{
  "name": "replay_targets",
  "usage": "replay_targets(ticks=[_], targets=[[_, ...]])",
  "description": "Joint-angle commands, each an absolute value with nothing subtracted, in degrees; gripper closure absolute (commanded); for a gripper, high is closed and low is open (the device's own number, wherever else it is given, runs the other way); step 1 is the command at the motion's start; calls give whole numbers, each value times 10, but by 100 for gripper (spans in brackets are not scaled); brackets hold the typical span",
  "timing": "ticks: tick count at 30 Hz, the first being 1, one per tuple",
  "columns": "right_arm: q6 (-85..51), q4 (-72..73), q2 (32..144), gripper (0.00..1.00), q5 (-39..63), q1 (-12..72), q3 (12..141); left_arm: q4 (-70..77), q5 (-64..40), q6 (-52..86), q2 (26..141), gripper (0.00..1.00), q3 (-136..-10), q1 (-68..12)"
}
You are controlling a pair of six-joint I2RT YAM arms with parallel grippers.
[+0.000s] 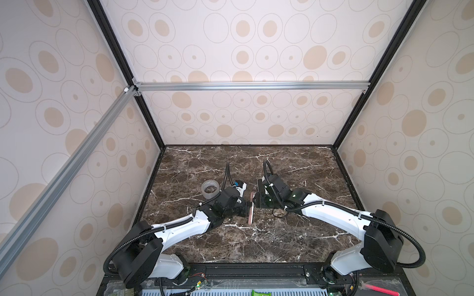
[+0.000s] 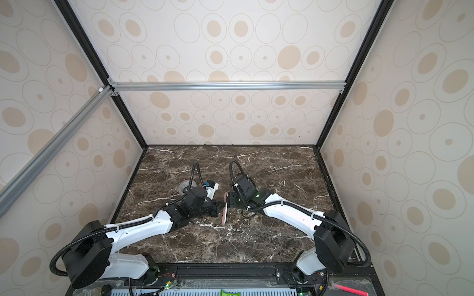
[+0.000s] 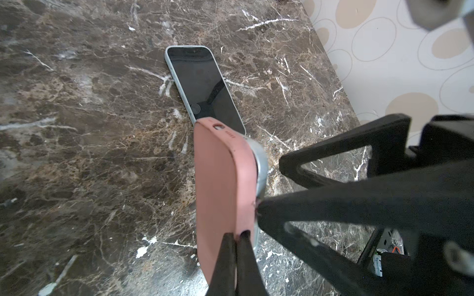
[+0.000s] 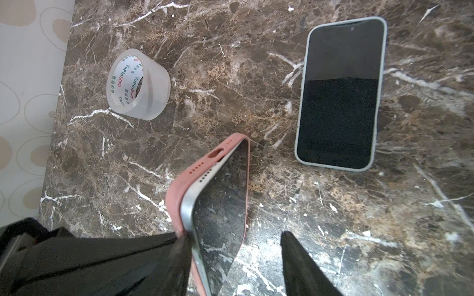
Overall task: Take the phone out of the phone case
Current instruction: Remove the phone case from the phone.
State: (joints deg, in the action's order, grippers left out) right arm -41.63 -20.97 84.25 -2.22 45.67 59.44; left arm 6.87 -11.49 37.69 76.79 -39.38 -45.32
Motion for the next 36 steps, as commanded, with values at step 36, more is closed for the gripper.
replay_targets(ticks=[36], targets=[[-388, 67, 709, 7, 84, 429, 385, 265, -155, 465, 662, 100, -328, -413]])
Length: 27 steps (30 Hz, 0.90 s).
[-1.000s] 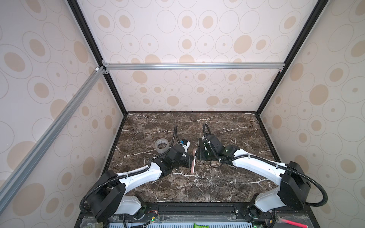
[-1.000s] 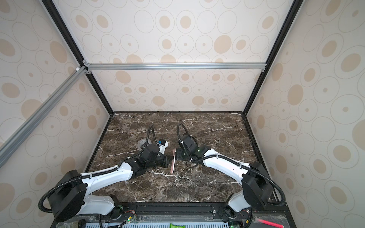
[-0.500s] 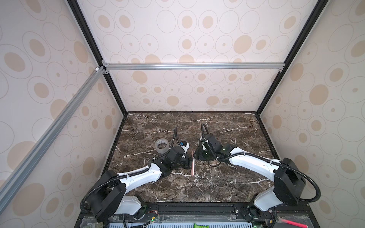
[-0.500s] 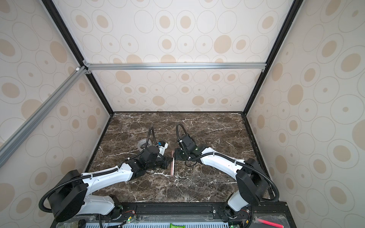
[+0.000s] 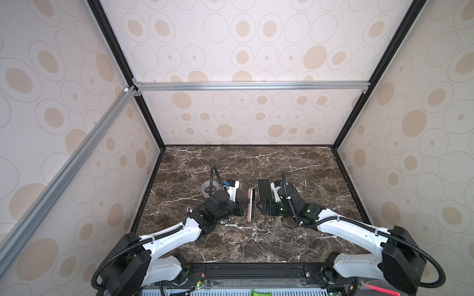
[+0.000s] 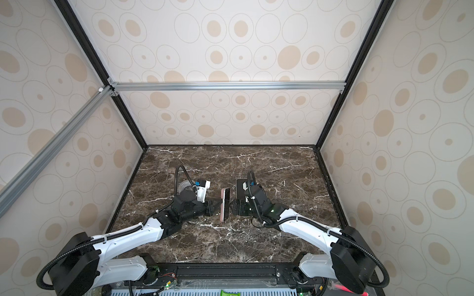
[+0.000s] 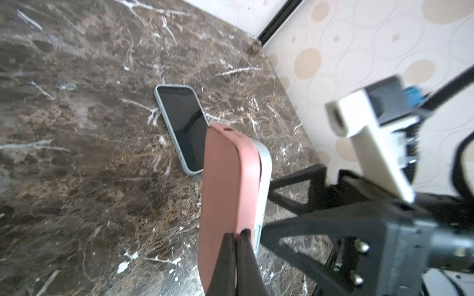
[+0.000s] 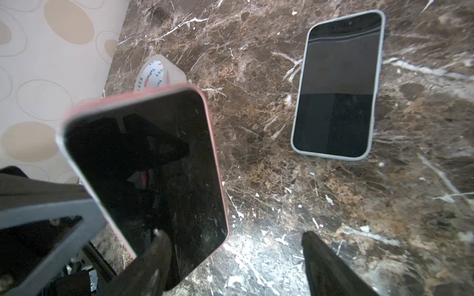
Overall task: Take the phone out of the phone case
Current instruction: Remove the phone case from the phone.
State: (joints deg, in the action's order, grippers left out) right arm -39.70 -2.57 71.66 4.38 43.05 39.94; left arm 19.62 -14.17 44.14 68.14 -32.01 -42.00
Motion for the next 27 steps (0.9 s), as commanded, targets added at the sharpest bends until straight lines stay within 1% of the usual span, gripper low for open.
replay_targets(ticks=[1, 2, 4, 8, 17, 27], targets=[[-387, 109, 712, 3, 103, 428, 376, 271, -157, 471, 660, 100, -327, -411], [-386, 141, 714, 1, 118, 428, 368, 278, -160, 476, 657, 100, -323, -411], [-385, 206, 723, 0, 139, 427, 351, 295, -162, 489, 651, 100, -317, -408], [-390, 289, 737, 0, 166, 425, 330, 314, -167, 503, 639, 100, -307, -405], [-392, 346, 766, 0, 212, 421, 323, 327, -174, 517, 634, 100, -296, -395], [-396, 352, 774, 0, 217, 418, 306, 332, -175, 527, 604, 100, -297, -387]])
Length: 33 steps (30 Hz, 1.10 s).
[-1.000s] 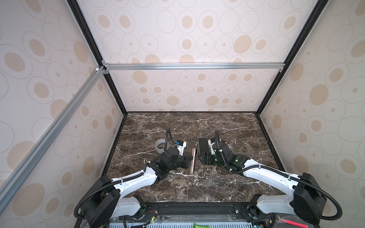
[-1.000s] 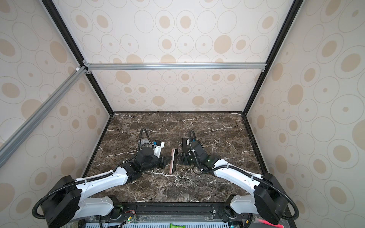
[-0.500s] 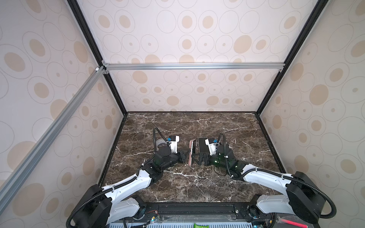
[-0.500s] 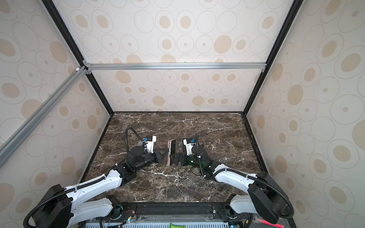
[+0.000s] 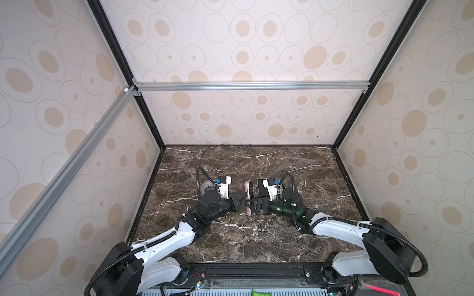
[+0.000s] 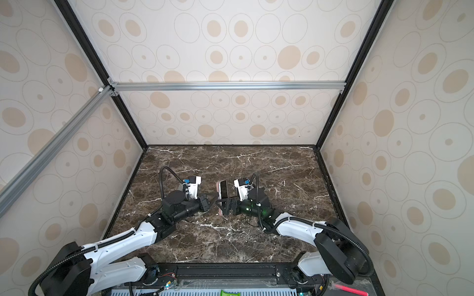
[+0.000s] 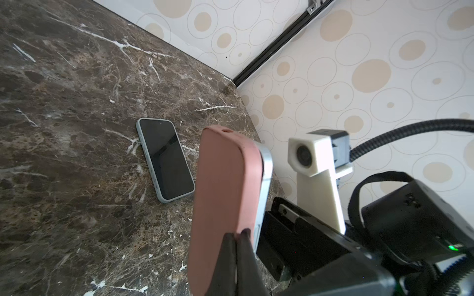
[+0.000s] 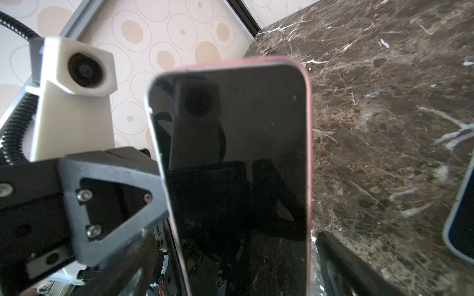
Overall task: Take the phone out of the phone case
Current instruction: Remove the phone case from the phone.
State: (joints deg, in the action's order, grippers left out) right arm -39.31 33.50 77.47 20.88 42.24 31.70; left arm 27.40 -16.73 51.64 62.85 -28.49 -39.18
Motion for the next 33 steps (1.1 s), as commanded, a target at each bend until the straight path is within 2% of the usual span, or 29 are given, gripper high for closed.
replay_targets(ticks=[1, 8, 17, 25, 29, 30, 31, 32, 33], targets=[[-396, 353, 774, 0, 220, 417, 306, 331, -176, 529, 601, 100, -298, -386], [-406, 372, 792, 1, 262, 416, 321, 332, -180, 534, 596, 100, -302, -385], [-410, 374, 812, 16, 283, 417, 345, 330, -179, 535, 595, 100, -301, -386], [-410, 367, 809, 40, 285, 417, 344, 327, -175, 533, 597, 100, -300, -386], [-400, 371, 802, 55, 296, 416, 345, 329, -177, 532, 595, 100, -303, -385], [-395, 372, 796, 59, 298, 416, 344, 328, -179, 530, 592, 90, -305, -384], [-389, 371, 790, 63, 300, 416, 345, 329, -177, 529, 588, 75, -307, -385], [-383, 365, 780, 68, 300, 416, 346, 331, -171, 526, 579, 57, -308, -385], [-374, 352, 767, 72, 294, 416, 348, 330, -164, 521, 569, 29, -310, -385]])
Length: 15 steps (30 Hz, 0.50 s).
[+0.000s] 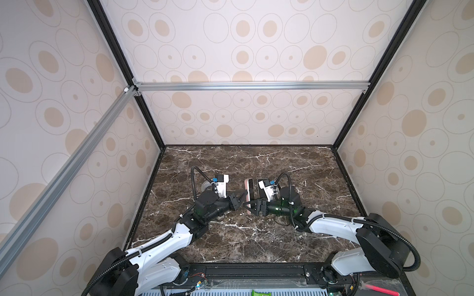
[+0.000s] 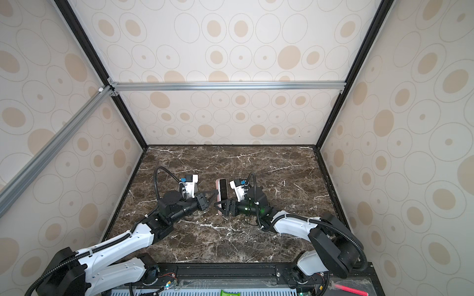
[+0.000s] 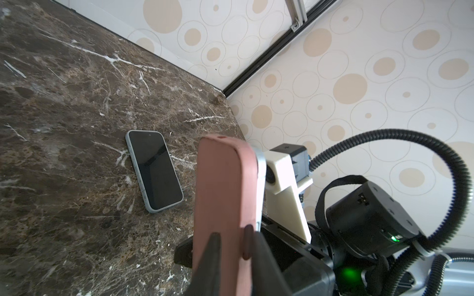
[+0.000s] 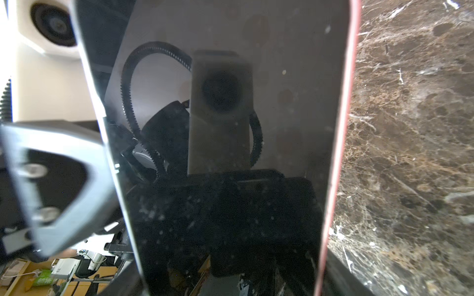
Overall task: Take the phone out of the phone case
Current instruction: Remove the phone case from the phone.
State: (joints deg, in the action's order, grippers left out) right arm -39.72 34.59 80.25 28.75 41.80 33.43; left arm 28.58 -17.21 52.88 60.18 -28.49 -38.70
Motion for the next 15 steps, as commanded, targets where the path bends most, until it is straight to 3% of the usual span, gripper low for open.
replay_targets(ticks=[1, 2, 3, 7, 10, 13, 15], targets=[[-366, 334, 754, 76, 290, 416, 352, 325, -155, 517, 559, 14, -313, -384], [-357, 312, 741, 80, 284, 416, 357, 314, -144, 508, 548, 3, -320, -384], [-344, 285, 725, 84, 279, 416, 363, 298, -130, 499, 539, 1, -329, -383], [-286, 187, 686, 99, 281, 417, 400, 247, -93, 479, 524, 1, -369, -383], [-254, 140, 663, 100, 286, 416, 419, 237, -121, 460, 546, 1, -403, -383], [-249, 131, 650, 100, 290, 417, 428, 249, -143, 458, 562, 13, -415, -383], [-250, 129, 643, 100, 292, 417, 431, 261, -142, 461, 563, 27, -412, -384]])
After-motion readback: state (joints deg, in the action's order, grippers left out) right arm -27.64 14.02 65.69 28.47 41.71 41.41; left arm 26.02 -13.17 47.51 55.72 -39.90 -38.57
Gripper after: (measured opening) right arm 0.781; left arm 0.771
